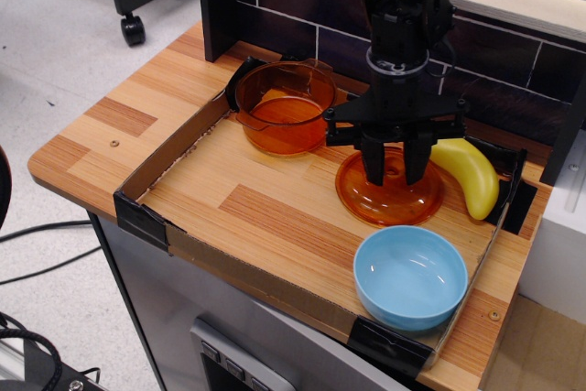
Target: Put lid on pot
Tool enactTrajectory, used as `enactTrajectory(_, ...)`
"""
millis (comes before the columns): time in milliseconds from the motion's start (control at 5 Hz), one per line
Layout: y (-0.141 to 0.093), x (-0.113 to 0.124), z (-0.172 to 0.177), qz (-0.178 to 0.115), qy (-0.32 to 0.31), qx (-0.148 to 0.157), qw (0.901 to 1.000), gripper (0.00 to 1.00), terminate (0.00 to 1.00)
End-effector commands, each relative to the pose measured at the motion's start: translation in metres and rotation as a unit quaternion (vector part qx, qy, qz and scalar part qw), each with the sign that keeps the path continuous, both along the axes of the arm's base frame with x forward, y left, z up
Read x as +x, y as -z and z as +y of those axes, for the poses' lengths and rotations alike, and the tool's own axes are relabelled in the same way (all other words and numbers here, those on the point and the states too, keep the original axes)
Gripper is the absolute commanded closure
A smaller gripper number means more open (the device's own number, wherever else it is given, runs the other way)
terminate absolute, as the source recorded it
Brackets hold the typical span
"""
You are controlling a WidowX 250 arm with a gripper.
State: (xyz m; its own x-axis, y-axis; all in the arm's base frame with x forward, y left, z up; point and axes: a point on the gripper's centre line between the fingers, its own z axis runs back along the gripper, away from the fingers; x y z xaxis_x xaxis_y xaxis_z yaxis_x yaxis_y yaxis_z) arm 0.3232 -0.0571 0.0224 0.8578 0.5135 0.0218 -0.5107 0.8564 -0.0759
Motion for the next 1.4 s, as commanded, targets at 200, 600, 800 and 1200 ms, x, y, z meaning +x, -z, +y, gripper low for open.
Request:
enactTrajectory(200,-0.063,-0.006,0.005,0.006,-0.012,-0.023,0.9996,1.0,0.0)
enactTrajectory(600,-0.09,-0.007,0.032,-0.009,-0.014,-0.033,0.9993,1.0,0.0)
enactTrajectory(800,-0.09,-0.004,0.055,-0.017,-0.011,-0.032,0.9993,1.0,0.0)
enactTrajectory(1200,-0.079,0.008,0.091,-0.026,-0.018,-0.029,0.9991,1.0,0.0)
